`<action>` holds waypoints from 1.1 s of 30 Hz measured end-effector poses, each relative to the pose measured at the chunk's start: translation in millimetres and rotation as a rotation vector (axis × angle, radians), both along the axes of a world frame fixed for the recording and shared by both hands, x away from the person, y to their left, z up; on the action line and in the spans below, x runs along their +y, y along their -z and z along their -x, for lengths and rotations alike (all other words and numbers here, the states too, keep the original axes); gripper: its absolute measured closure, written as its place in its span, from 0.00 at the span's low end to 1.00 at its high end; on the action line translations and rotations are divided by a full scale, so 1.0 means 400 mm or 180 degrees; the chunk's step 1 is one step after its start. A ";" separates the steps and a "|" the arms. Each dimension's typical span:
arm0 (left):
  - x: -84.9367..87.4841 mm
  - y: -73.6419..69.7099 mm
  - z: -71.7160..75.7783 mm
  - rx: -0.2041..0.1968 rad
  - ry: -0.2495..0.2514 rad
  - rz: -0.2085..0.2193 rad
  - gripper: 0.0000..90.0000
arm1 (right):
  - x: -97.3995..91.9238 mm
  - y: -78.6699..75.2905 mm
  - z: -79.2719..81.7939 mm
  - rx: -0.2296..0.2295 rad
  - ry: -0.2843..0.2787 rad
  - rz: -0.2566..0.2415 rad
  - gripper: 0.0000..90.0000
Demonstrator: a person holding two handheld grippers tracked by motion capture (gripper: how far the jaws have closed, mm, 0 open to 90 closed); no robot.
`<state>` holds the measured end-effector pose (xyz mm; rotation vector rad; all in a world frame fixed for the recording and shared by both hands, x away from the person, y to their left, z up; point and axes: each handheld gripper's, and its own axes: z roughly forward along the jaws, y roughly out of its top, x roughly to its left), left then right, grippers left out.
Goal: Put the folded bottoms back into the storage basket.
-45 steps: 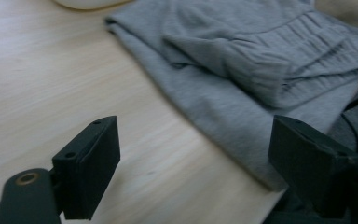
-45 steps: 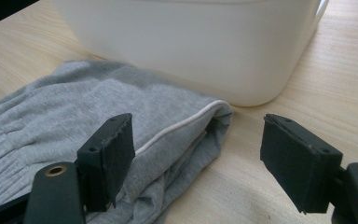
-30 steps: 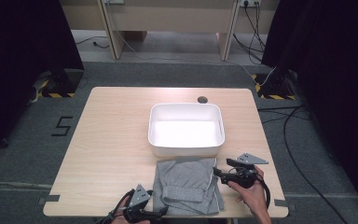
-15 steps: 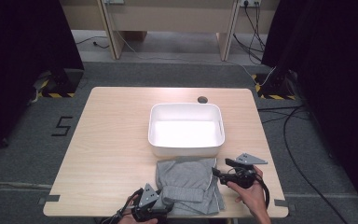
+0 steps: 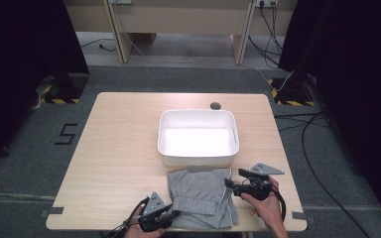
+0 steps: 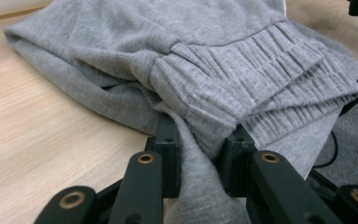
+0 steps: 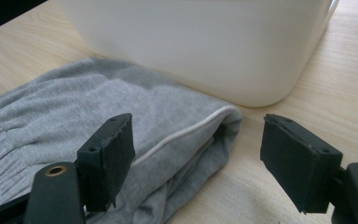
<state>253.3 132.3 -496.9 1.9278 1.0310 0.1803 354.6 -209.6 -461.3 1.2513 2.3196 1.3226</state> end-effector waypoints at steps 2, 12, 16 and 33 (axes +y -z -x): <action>0.006 0.001 0.000 0.0011 -0.0009 0.0025 0.81 | 0.001 -0.001 0.000 -0.0002 -0.0010 0.0008 0.30; 0.058 0.000 0.046 0.0036 -0.0068 0.0025 0.82 | 0.051 0.004 0.011 0.0020 -0.0228 0.0048 0.29; 0.080 0.000 0.064 0.0051 -0.0100 0.0038 0.82 | 0.069 0.012 0.012 0.0054 -0.0289 0.0070 0.28; 0.112 -0.002 0.075 0.0097 -0.0042 0.0047 0.81 | 0.129 0.038 0.005 0.0163 -0.0462 0.0251 0.25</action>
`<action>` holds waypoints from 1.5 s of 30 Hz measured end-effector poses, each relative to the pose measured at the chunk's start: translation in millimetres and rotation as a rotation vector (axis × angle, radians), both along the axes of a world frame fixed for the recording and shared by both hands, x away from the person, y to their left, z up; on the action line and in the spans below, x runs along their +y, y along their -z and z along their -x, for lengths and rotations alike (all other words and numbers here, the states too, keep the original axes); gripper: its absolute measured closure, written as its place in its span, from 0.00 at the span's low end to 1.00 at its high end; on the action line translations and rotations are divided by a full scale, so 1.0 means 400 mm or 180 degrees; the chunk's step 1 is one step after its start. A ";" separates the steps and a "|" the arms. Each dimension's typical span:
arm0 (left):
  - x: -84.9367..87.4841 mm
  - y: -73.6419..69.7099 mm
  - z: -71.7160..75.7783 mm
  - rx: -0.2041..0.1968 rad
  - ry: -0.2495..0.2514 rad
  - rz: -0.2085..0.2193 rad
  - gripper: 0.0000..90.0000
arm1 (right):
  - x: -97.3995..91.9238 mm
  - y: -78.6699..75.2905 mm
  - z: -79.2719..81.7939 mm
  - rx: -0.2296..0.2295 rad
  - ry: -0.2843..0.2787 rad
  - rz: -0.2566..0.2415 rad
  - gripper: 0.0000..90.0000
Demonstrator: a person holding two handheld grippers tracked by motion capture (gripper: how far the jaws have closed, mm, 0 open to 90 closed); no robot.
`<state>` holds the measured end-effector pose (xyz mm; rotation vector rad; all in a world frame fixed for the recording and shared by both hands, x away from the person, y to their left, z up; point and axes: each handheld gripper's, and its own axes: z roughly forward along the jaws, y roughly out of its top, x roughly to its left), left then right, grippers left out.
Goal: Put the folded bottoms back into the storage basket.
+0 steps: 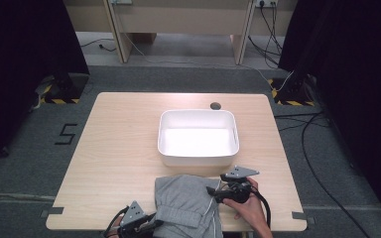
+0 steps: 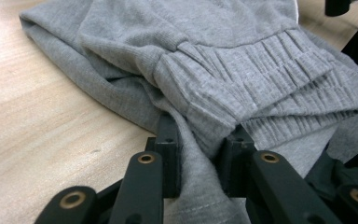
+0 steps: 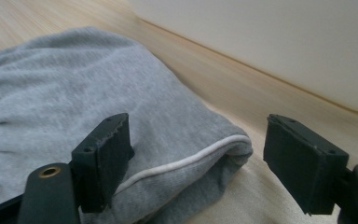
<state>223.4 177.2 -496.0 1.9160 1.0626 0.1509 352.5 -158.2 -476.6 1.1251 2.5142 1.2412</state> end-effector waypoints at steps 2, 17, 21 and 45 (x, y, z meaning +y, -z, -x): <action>0.000 0.000 -0.001 0.0004 0.0000 0.0006 0.81 | 0.001 0.009 -0.014 0.0047 0.0017 -0.0020 0.24; -0.001 0.006 0.004 -0.0056 -0.0040 0.0047 0.80 | 0.011 0.030 -0.025 0.0256 -0.0120 -0.0212 0.46; -0.002 0.004 0.003 -0.0061 -0.0022 0.0008 0.80 | 0.007 0.035 -0.023 0.0278 -0.0103 -0.0306 0.49; -0.011 -0.007 0.013 -0.0149 -0.0039 -0.0079 0.85 | 0.019 0.010 0.012 -0.0049 -0.0105 -0.0500 0.79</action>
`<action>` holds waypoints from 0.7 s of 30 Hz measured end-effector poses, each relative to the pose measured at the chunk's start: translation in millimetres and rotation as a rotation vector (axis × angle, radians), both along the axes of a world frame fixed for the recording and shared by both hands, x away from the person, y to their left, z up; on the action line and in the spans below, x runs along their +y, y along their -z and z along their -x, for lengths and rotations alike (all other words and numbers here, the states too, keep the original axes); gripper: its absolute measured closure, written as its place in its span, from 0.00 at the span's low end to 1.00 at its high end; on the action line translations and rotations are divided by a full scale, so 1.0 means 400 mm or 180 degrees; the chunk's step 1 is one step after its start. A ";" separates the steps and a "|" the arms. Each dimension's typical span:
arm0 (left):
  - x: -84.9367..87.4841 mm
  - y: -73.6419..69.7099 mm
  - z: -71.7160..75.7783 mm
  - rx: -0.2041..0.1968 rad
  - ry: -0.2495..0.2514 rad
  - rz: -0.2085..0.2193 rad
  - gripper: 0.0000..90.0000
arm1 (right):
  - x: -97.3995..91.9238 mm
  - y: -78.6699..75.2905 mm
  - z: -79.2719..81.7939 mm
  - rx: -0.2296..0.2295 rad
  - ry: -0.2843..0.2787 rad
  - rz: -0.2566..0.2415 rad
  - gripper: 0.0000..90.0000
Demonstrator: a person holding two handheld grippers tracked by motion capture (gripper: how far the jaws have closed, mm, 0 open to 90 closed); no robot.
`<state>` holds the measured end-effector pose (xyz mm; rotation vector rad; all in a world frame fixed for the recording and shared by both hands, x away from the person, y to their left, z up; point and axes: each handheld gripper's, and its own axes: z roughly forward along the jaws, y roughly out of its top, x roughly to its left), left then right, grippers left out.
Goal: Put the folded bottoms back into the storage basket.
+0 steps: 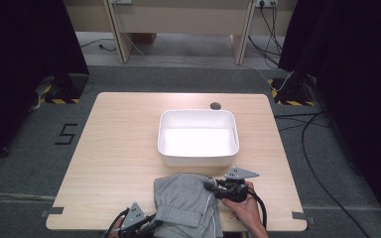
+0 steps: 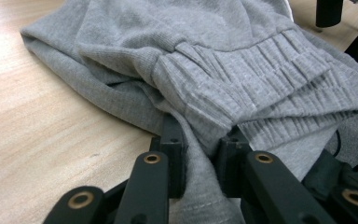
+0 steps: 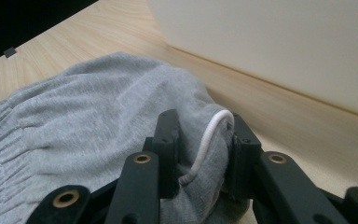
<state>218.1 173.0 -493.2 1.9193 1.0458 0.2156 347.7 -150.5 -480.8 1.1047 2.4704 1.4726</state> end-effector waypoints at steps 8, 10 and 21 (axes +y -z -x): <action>0.005 0.000 -0.003 0.0040 -0.0005 0.0083 0.85 | 0.000 -0.011 0.007 -0.0066 -0.0027 -0.0027 0.79; 0.004 -0.001 -0.003 0.0029 -0.0001 0.0081 0.85 | -0.001 -0.012 0.007 -0.0087 -0.0034 -0.0030 0.79; 0.005 -0.013 0.000 -0.0004 0.0034 0.0120 0.86 | 0.000 -0.033 0.015 -0.0157 -0.0059 -0.0060 0.79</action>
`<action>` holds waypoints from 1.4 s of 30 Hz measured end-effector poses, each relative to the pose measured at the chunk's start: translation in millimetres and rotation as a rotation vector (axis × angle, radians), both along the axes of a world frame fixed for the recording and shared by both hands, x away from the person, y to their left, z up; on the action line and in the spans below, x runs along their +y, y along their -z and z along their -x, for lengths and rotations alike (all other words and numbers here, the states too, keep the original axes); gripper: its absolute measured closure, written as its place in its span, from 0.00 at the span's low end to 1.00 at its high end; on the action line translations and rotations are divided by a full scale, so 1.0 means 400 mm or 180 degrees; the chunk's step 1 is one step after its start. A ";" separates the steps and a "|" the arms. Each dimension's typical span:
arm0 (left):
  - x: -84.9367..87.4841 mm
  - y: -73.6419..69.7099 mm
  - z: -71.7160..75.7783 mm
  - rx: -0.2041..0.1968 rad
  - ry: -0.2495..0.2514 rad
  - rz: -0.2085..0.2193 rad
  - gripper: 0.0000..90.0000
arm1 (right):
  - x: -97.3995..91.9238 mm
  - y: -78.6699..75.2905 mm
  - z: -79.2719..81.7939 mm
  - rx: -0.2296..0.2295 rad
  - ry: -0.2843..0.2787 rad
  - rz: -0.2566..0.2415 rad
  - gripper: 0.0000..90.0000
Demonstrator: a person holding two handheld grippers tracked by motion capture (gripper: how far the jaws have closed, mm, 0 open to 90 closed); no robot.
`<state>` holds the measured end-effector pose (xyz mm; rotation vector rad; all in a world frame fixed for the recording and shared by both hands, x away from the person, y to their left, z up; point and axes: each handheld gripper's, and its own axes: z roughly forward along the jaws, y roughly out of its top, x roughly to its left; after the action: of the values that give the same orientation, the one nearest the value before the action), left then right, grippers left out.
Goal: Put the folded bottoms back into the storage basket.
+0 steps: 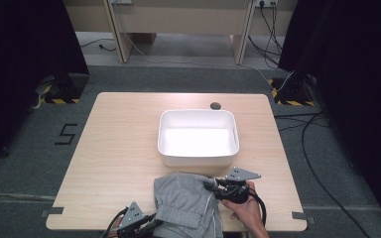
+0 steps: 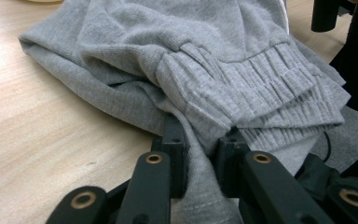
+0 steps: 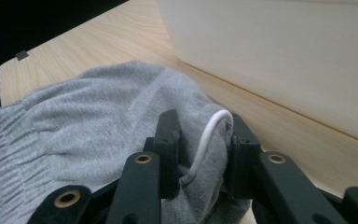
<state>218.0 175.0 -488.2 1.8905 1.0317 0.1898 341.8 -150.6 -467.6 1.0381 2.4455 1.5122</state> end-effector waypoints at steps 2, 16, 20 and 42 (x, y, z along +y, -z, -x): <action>-0.002 -0.005 0.001 0.0006 0.0005 0.0030 0.86 | 0.000 -0.004 0.001 -0.0025 -0.0010 -0.0012 0.79; -0.011 -0.088 -0.002 -0.0178 0.0134 0.0229 0.87 | -0.004 -0.072 -0.001 -0.0172 0.0014 -0.0147 0.80; -0.007 -0.127 -0.010 -0.0247 0.0160 0.0302 0.87 | -0.002 -0.109 -0.007 -0.0229 -0.0001 -0.0206 0.80; -0.031 -0.330 -0.133 -0.0479 0.0358 0.0361 0.87 | -0.027 -0.333 -0.120 -0.0411 -0.0004 -0.0282 0.80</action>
<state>271.2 162.7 -356.2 1.7968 0.8159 0.2007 390.0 -161.5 -334.4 0.9215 2.3126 1.6465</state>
